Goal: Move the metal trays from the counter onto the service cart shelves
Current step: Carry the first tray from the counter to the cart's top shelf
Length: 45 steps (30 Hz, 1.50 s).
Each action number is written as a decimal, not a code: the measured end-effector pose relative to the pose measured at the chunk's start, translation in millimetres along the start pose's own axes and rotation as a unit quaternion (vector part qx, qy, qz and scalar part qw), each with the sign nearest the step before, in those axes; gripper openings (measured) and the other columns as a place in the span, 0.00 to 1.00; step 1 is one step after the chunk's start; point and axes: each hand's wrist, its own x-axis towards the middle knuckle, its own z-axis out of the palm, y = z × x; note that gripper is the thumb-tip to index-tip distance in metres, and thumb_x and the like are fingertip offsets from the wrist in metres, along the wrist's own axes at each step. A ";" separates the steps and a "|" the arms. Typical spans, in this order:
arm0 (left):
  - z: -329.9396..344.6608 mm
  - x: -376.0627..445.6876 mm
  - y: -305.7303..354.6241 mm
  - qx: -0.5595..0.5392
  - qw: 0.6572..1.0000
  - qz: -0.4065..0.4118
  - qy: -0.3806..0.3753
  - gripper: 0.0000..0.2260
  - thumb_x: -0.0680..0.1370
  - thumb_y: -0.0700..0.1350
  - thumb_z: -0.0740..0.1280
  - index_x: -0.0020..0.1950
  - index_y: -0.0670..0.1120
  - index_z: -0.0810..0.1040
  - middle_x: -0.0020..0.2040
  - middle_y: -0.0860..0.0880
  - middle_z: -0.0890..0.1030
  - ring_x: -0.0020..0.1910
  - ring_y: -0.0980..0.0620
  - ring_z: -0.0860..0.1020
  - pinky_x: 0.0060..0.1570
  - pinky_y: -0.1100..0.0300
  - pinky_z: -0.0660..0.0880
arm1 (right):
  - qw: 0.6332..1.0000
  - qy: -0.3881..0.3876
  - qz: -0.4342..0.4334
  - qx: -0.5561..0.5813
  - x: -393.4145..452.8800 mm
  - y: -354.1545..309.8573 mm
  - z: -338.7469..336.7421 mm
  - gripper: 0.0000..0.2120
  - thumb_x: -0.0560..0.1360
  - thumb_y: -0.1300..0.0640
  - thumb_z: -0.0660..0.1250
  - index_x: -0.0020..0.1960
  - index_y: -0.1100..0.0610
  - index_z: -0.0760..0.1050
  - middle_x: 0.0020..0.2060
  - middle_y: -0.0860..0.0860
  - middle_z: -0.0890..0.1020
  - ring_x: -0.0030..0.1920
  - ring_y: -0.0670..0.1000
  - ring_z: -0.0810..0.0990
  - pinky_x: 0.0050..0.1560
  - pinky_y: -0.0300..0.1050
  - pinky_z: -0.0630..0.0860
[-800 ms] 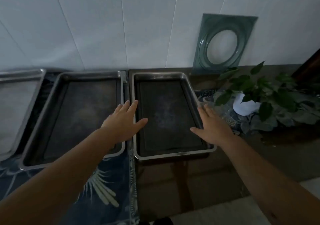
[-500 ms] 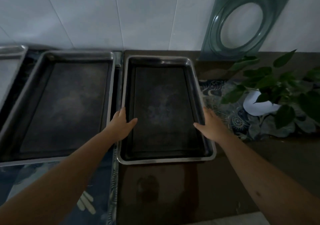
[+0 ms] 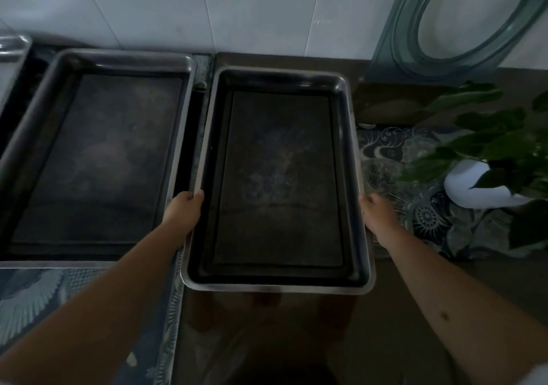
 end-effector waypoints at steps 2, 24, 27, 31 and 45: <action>4.4 -1.6 -3.2 -0.017 1.000 -0.014 -0.005 0.22 0.84 0.56 0.57 0.63 0.39 0.78 0.54 0.40 0.81 0.54 0.39 0.79 0.59 0.43 0.75 | 1.000 -0.005 -0.001 0.015 1.4 4.3 0.0 0.16 0.83 0.52 0.57 0.46 0.64 0.71 0.37 0.58 0.71 0.38 0.56 0.71 0.41 0.50 0.65; -122.3 -112.2 -74.0 -0.214 0.954 -0.026 0.209 0.18 0.80 0.55 0.65 0.34 0.46 0.78 0.28 0.51 0.77 0.31 0.50 0.76 0.32 0.56 0.71 | 0.984 0.029 -0.168 0.055 -80.8 -81.0 50.8 0.14 0.79 0.48 0.63 0.40 0.56 0.77 0.31 0.54 0.76 0.32 0.53 0.73 0.32 0.45 0.67; -160.0 -142.5 -112.6 -0.257 0.936 -0.061 0.232 0.16 0.80 0.55 0.65 0.41 0.45 0.81 0.34 0.47 0.81 0.35 0.47 0.80 0.36 0.54 0.77 | 0.978 -0.013 -0.204 0.037 -101.9 -118.8 88.0 0.14 0.78 0.50 0.64 0.37 0.56 0.75 0.28 0.53 0.74 0.29 0.52 0.71 0.31 0.45 0.65; -208.2 -188.4 -176.3 -0.299 0.904 -0.107 0.287 0.15 0.79 0.56 0.66 0.43 0.46 0.83 0.37 0.45 0.82 0.35 0.46 0.81 0.40 0.47 0.81 | 0.962 -0.074 -0.264 0.020 -150.7 -163.2 149.6 0.14 0.78 0.50 0.64 0.39 0.58 0.77 0.28 0.54 0.74 0.29 0.52 0.71 0.30 0.44 0.65; -294.9 -424.5 -428.3 -0.443 0.707 -0.202 0.514 0.17 0.82 0.48 0.64 0.48 0.34 0.79 0.41 0.34 0.80 0.39 0.41 0.79 0.45 0.39 0.80 | 0.836 -0.303 -0.443 -0.112 -408.8 -236.0 413.1 0.15 0.75 0.44 0.64 0.40 0.53 0.80 0.33 0.54 0.82 0.34 0.54 0.80 0.36 0.50 0.77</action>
